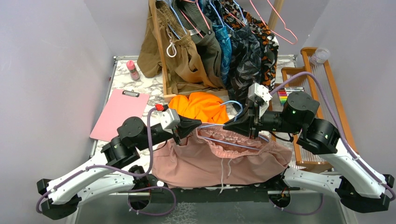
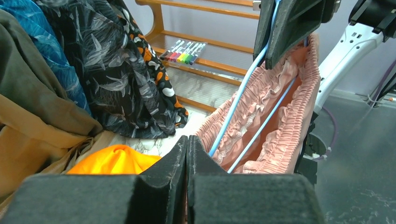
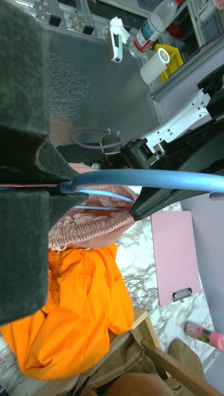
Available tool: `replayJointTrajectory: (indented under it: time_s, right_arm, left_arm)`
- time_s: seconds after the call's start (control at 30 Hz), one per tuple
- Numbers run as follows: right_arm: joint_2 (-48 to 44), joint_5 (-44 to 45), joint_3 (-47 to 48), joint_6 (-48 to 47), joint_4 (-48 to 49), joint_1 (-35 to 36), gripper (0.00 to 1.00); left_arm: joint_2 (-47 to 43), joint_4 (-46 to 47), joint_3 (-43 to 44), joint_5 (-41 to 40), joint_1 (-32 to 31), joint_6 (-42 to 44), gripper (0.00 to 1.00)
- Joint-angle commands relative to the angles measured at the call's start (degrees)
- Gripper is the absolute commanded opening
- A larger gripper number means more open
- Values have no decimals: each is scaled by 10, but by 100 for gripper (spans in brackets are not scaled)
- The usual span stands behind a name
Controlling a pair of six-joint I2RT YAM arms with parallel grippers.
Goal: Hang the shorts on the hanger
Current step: Hang the shorts on the hanger.
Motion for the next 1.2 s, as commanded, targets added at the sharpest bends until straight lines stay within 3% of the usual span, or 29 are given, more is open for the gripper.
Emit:
replayJointTrajectory:
  time_s: [0.0, 0.03, 0.13, 0.2, 0.27, 0.37, 0.57, 0.93, 1.0, 1.17]
  right_arm:
    - [-4, -12, 8, 6, 28, 1, 1]
    - [-4, -10, 9, 5, 28, 0, 1]
    - [-3, -10, 12, 3, 24, 1, 1]
    - [-2, -12, 13, 1, 24, 0, 1]
    - [-1, -15, 11, 1, 26, 0, 1]
    - [2, -22, 5, 2, 36, 1, 1]
    - [9, -37, 0, 9, 58, 1, 1]
    - [14, -79, 5, 13, 65, 1, 1]
    - [19, -88, 7, 9, 58, 0, 1]
    - [19, -94, 4, 4, 53, 0, 1]
  left_arm:
    - [11, 16, 22, 19, -1, 8, 4]
    - [11, 13, 29, 14, 0, 11, 10]
    - [6, 4, 54, 5, 0, 21, 45]
    - [5, -3, 69, 13, 0, 28, 61]
    - [12, -20, 88, 44, -1, 37, 70]
    - [37, -64, 119, 115, 0, 51, 76]
    - [87, -123, 145, 210, -1, 70, 78]
    - [142, -138, 176, 237, -1, 118, 70]
    - [152, -140, 184, 238, -1, 125, 65]
    - [164, -140, 196, 247, -1, 129, 41]
